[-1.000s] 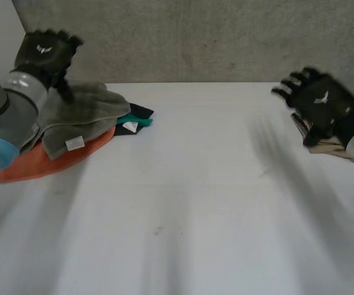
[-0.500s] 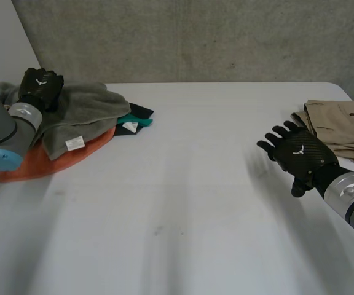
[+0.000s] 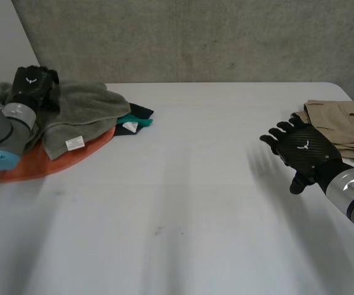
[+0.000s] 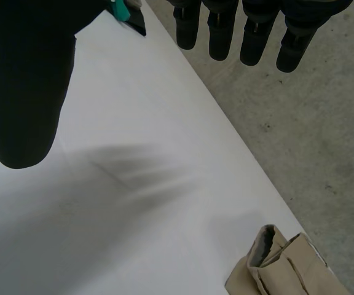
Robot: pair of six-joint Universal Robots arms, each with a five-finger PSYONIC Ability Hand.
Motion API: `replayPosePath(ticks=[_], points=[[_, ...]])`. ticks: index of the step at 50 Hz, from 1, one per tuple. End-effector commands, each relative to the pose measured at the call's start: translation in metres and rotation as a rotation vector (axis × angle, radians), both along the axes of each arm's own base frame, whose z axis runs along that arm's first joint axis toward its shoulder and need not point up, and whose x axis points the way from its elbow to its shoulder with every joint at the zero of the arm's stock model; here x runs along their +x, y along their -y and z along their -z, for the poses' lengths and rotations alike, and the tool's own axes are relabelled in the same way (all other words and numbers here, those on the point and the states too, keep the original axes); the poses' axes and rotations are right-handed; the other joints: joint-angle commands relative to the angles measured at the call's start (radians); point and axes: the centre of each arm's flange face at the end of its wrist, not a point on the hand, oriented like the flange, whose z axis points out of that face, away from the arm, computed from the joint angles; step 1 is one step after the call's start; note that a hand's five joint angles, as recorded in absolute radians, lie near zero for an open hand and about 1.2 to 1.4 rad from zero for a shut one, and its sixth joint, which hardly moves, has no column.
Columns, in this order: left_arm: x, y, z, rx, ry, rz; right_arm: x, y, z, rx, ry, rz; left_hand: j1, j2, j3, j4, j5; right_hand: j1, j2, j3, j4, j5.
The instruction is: Fold the laundry.
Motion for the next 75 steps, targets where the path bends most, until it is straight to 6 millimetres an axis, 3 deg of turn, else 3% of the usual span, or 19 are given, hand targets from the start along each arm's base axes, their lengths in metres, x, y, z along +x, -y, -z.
replayPosePath(ticks=[1,4,7,8,12,18,21,22,28,29,30,32,39,44,47,52,60,66,75], points=[[-0.01,-0.001,0.002,0.025,-0.004,0.008,0.0,0.007,-0.006,-0.039,0.007,0.01,0.795,0.813,0.825,0.825,0.826,-0.056,-0.039,-0.04,-0.038,-0.047],[-0.026,-0.011,-0.013,0.009,-0.01,0.028,0.0,0.013,-0.014,-0.052,0.038,0.036,0.795,0.813,0.825,0.825,0.826,-0.056,-0.039,-0.04,-0.038,-0.047],[-0.047,-0.034,-0.054,-0.046,-0.026,0.052,-0.001,0.02,-0.023,-0.051,0.095,0.074,0.795,0.813,0.825,0.825,0.826,-0.056,-0.039,-0.04,-0.038,-0.047],[-0.059,-0.048,-0.078,-0.082,-0.041,0.074,-0.001,0.021,-0.026,-0.049,0.113,0.08,0.795,0.813,0.825,0.825,0.826,-0.056,-0.039,-0.04,-0.038,-0.047],[-0.093,-0.096,-0.119,-0.104,-0.126,0.179,-0.001,0.03,-0.039,-0.05,0.199,0.104,0.795,0.813,0.825,0.825,0.826,-0.056,-0.039,-0.04,-0.038,-0.047],[-0.139,-0.171,-0.144,-0.051,-0.255,0.356,-0.001,0.029,-0.067,-0.087,0.289,0.112,0.795,0.813,0.825,0.825,0.826,-0.056,-0.039,-0.04,-0.038,-0.047],[-0.169,-0.207,-0.132,0.03,-0.306,0.455,-0.001,0.028,-0.069,-0.091,0.297,0.112,0.795,0.813,0.825,0.825,0.826,-0.056,-0.039,-0.04,-0.038,-0.047],[-0.187,-0.223,-0.117,0.086,-0.311,0.508,-0.001,0.029,-0.069,-0.093,0.297,0.115,0.795,0.813,0.825,0.825,0.826,-0.056,-0.039,-0.04,-0.038,-0.047],[-0.237,-0.252,-0.051,0.241,-0.267,0.609,0.0,0.028,-0.065,-0.078,0.293,0.135,0.795,0.813,0.825,0.825,0.826,-0.056,-0.039,-0.04,-0.038,-0.047],[-0.242,-0.253,-0.044,0.255,-0.262,0.614,0.002,0.028,-0.061,-0.068,0.286,0.14,0.661,0.679,0.692,0.692,0.693,-0.056,-0.039,-0.04,-0.038,-0.047],[-0.248,-0.253,-0.033,0.277,-0.252,0.616,0.003,0.028,-0.058,-0.059,0.285,0.138,0.061,0.079,0.092,0.092,0.092,-0.056,-0.039,-0.04,-0.038,-0.047],[-0.251,-0.254,-0.023,0.3,-0.243,0.61,0.005,0.028,-0.054,-0.045,0.282,0.134,-0.337,-0.319,-0.306,-0.306,-0.306,-0.056,-0.039,-0.04,-0.038,-0.047],[-0.241,-0.26,-0.036,0.335,-0.231,0.58,0.007,0.022,-0.044,0.052,0.255,0.131,-0.335,-0.317,-0.304,-0.305,-0.304,-0.056,-0.039,-0.04,-0.038,-0.047],[-0.206,-0.273,-0.073,0.341,-0.233,0.49,0.007,0.014,-0.049,0.114,0.221,0.13,-0.321,-0.303,-0.29,-0.29,-0.289,-0.056,-0.039,-0.04,-0.038,-0.047],[-0.191,-0.285,-0.078,0.359,-0.223,0.437,0.006,0.006,-0.05,0.182,0.172,0.129,-0.321,-0.303,-0.29,-0.29,-0.289,-0.056,-0.039,-0.04,-0.038,-0.047],[-0.164,-0.318,-0.056,0.437,-0.144,0.339,0.003,-0.01,-0.041,0.273,0.047,0.109,-0.291,-0.273,-0.26,-0.261,-0.26,-0.055,-0.038,-0.038,-0.036,-0.046],[-0.167,-0.372,-0.004,0.538,0.033,0.395,0.002,-0.024,-0.02,0.292,-0.041,0.073,-0.153,-0.136,-0.123,-0.123,-0.122,0.033,0.05,0.05,0.052,0.042],[-0.174,-0.376,0.017,0.533,0.099,0.409,0.001,-0.029,-0.007,0.283,-0.038,0.073,-0.121,-0.103,-0.09,-0.091,-0.09,0.072,0.089,0.088,0.09,0.081],[-0.183,-0.352,0.037,0.436,0.173,0.395,0.0,-0.032,0.008,0.267,-0.022,0.084,0.055,0.073,0.085,0.085,0.086,0.127,0.144,0.144,0.146,0.136]])
